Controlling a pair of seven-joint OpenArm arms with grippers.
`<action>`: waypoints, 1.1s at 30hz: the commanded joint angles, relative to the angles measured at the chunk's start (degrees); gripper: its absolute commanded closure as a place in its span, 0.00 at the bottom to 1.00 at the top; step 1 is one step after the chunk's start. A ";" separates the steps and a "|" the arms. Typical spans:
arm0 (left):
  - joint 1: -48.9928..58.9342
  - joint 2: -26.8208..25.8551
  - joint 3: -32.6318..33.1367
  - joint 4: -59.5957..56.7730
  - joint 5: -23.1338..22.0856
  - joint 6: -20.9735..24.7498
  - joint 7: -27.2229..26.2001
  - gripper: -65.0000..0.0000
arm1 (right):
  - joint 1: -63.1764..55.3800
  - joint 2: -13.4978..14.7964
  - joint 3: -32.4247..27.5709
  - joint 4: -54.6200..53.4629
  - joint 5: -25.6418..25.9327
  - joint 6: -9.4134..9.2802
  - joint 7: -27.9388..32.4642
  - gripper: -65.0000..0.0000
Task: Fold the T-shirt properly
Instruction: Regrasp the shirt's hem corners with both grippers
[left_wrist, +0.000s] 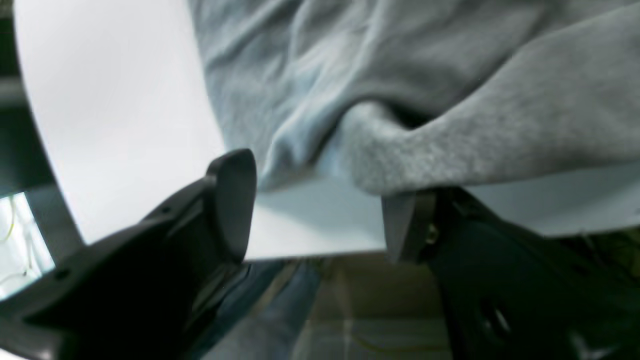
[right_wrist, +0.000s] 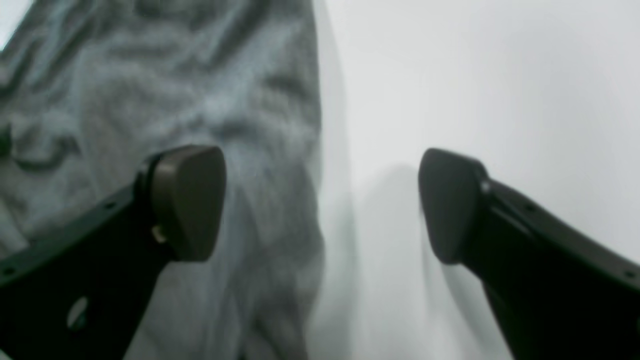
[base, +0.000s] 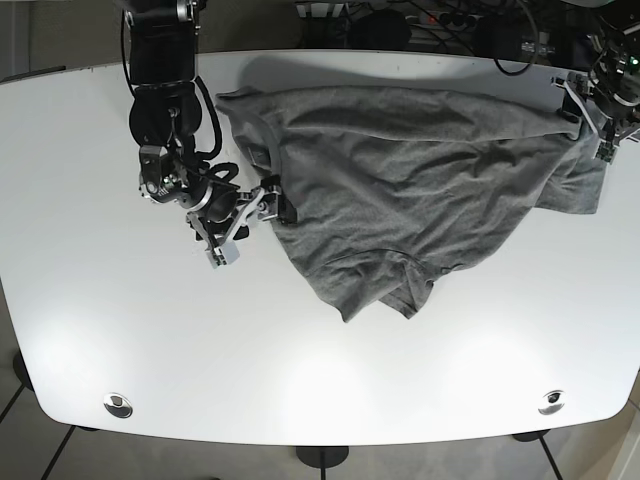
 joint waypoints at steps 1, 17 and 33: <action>0.09 -0.88 -0.25 0.93 -0.76 0.12 -0.74 0.44 | 2.16 -1.65 -1.40 -2.31 0.20 0.30 0.03 0.10; 0.44 2.20 -3.50 4.97 -18.16 0.12 -0.39 0.44 | 0.14 1.60 8.19 2.53 0.20 -0.14 1.00 0.97; -20.39 -0.88 -7.37 -11.47 -9.11 0.12 1.55 0.43 | -0.65 3.89 11.44 2.70 0.55 0.22 1.00 0.97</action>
